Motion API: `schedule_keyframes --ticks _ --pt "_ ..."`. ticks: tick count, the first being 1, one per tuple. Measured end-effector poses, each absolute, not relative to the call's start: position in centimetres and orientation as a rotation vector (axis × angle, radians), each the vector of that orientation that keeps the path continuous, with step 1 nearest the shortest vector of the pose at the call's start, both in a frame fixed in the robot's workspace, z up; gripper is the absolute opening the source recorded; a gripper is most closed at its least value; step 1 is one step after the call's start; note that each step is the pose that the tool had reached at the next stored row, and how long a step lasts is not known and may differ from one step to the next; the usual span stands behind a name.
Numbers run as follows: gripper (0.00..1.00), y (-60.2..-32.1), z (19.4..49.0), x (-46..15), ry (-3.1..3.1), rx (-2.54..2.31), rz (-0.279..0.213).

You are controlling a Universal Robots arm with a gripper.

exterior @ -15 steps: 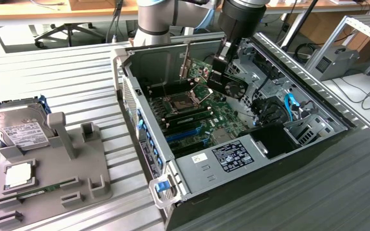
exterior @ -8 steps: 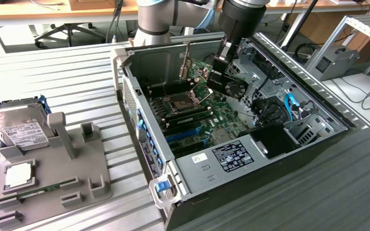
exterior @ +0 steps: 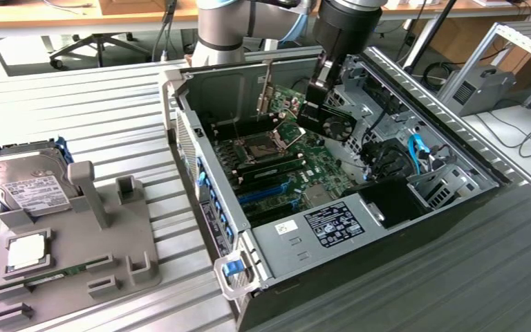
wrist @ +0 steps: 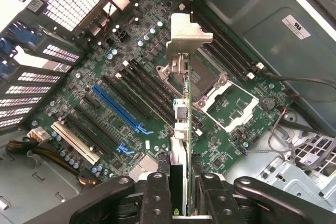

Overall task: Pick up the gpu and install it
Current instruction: 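Insert the gpu into the slot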

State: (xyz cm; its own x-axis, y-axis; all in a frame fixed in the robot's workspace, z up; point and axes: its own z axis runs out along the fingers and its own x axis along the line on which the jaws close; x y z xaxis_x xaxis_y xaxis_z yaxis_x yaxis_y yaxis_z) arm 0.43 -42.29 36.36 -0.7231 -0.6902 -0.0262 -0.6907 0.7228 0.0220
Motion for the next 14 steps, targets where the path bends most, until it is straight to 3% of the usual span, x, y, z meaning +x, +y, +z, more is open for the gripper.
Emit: schedule_keyframes --ticks 14 --pt "0.26 -42.29 36.35 0.42 2.881 -1.213 0.048"
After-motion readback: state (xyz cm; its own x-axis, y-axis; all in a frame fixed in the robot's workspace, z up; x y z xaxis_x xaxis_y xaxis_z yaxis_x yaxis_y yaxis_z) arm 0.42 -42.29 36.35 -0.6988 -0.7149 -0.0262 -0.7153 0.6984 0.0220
